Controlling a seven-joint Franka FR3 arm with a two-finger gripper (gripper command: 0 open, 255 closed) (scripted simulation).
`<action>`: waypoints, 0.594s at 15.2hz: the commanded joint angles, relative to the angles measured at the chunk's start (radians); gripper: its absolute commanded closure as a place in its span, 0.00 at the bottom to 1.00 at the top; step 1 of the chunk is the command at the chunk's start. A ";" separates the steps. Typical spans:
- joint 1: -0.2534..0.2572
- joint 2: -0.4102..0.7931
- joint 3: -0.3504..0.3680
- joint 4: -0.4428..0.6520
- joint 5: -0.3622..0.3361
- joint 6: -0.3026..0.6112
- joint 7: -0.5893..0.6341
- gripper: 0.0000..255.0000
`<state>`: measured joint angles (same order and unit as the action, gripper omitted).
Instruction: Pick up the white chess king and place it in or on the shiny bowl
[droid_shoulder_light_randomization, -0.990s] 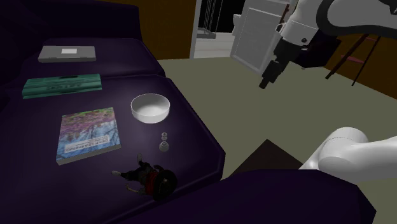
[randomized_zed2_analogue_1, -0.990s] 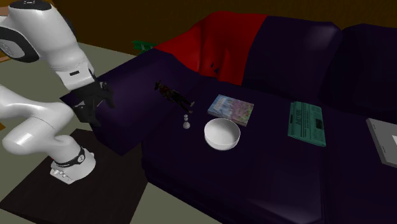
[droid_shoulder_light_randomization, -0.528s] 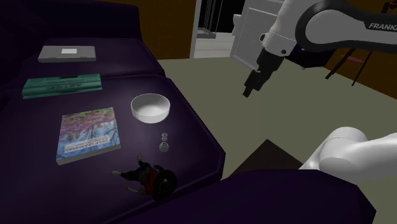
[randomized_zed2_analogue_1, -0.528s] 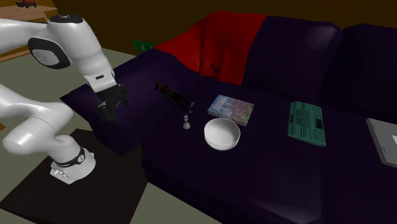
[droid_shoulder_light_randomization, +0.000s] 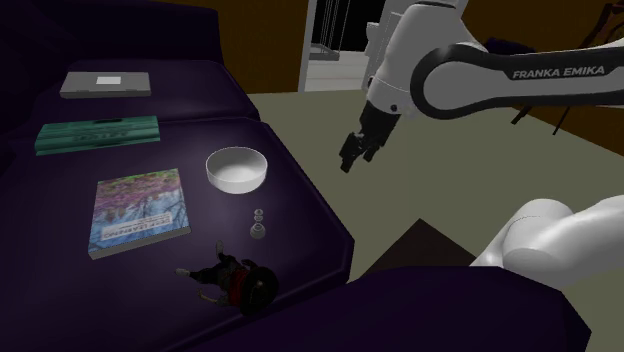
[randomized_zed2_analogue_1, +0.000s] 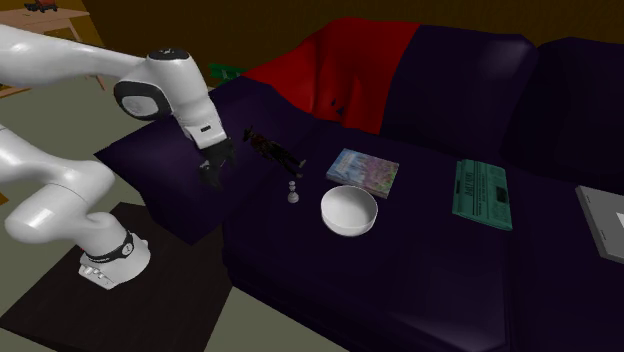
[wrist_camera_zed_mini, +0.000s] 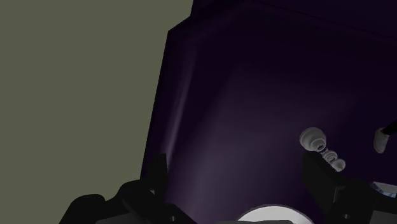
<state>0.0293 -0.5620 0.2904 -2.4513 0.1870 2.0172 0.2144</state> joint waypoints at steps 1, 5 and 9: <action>0.001 0.062 0.041 0.017 0.004 0.056 0.046 0.00; -0.006 0.195 0.119 0.063 -0.012 0.157 0.142 0.00; -0.020 0.343 0.194 0.130 -0.069 0.247 0.256 0.00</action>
<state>0.0118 -0.2563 0.4638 -2.3394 0.1344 2.2413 0.4354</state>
